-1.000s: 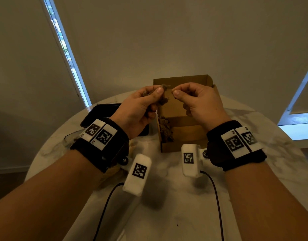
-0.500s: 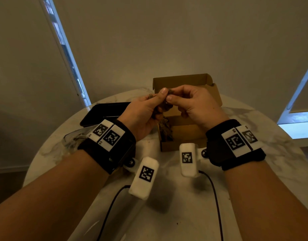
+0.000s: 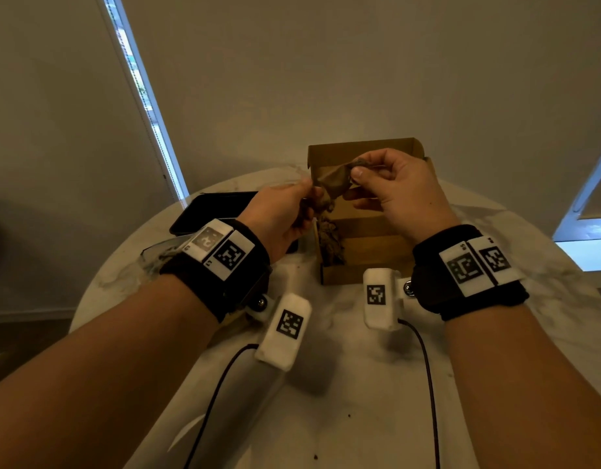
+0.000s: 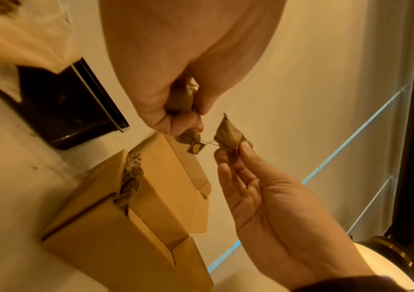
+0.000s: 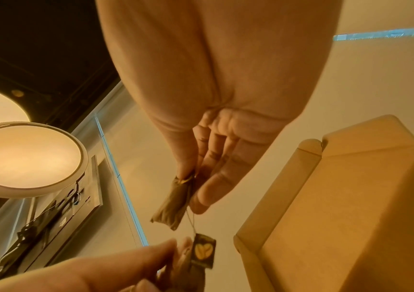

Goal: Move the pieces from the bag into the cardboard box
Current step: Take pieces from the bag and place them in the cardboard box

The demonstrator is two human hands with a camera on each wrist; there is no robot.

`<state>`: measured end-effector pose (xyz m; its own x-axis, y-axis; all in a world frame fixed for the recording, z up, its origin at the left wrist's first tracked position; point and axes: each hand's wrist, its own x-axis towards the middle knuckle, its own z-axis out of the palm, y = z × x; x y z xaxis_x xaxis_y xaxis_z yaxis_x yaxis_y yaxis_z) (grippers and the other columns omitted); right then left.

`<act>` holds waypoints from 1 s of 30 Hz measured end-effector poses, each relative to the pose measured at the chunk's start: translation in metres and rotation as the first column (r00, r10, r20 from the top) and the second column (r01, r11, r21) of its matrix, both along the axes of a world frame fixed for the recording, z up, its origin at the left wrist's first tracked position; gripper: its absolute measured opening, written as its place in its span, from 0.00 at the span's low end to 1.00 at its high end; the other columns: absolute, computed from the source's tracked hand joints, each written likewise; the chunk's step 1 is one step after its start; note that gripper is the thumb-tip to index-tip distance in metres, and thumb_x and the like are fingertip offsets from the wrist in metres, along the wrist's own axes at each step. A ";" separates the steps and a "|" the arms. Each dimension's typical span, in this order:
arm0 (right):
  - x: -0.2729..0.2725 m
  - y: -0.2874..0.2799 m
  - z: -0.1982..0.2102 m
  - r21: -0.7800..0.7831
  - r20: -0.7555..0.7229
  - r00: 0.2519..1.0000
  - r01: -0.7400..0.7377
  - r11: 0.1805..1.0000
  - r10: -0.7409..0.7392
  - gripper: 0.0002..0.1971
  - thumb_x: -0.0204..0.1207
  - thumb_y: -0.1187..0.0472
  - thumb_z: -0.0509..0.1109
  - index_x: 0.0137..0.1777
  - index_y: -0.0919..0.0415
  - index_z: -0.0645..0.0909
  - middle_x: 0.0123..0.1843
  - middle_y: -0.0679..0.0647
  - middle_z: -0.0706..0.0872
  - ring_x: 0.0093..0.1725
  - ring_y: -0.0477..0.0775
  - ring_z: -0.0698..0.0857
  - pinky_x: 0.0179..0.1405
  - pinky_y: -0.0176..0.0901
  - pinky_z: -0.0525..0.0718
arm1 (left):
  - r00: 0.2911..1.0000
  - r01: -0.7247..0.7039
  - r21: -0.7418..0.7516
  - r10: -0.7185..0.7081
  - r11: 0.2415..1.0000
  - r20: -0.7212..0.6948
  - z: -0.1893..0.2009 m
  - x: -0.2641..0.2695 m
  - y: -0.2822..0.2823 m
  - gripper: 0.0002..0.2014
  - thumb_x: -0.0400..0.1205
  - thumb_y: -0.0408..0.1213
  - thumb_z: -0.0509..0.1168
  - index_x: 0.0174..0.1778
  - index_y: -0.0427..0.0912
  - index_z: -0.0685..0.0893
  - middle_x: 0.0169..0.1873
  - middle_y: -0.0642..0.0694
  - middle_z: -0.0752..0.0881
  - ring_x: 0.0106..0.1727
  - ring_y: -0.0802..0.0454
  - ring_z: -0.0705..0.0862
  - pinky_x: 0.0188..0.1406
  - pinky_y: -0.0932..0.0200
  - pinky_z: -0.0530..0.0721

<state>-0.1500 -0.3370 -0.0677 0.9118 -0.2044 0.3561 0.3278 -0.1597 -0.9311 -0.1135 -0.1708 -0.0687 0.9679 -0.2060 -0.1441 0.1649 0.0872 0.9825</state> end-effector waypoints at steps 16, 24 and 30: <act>-0.002 0.002 0.001 0.306 -0.044 0.998 -0.034 0.951 0.050 0.07 0.81 0.69 0.73 0.58 0.64 0.82 0.47 0.57 0.91 0.40 0.50 0.91 0.38 0.37 0.90 | 0.981 0.189 0.117 -0.193 0.975 0.025 -0.005 -0.013 0.000 0.12 0.81 0.31 0.74 0.60 0.36 0.89 0.39 0.50 0.88 0.35 0.60 0.81 0.34 0.68 0.81; -0.005 0.003 0.003 0.375 -0.112 0.988 -0.061 0.925 0.110 0.06 0.83 0.64 0.72 0.58 0.61 0.83 0.47 0.54 0.91 0.37 0.51 0.90 0.34 0.40 0.90 | 0.994 0.042 0.155 -0.056 0.987 0.092 -0.007 -0.006 0.001 0.03 0.83 0.35 0.73 0.50 0.40 0.89 0.34 0.48 0.81 0.34 0.56 0.75 0.32 0.64 0.76; -0.002 0.000 0.001 0.324 -0.060 0.998 -0.013 0.946 0.035 0.06 0.83 0.65 0.71 0.58 0.59 0.83 0.52 0.56 0.92 0.46 0.52 0.92 0.44 0.42 0.91 | 0.974 0.214 0.177 -0.223 0.961 0.032 -0.005 -0.013 0.003 0.08 0.84 0.35 0.71 0.58 0.42 0.90 0.40 0.50 0.90 0.34 0.59 0.79 0.35 0.65 0.79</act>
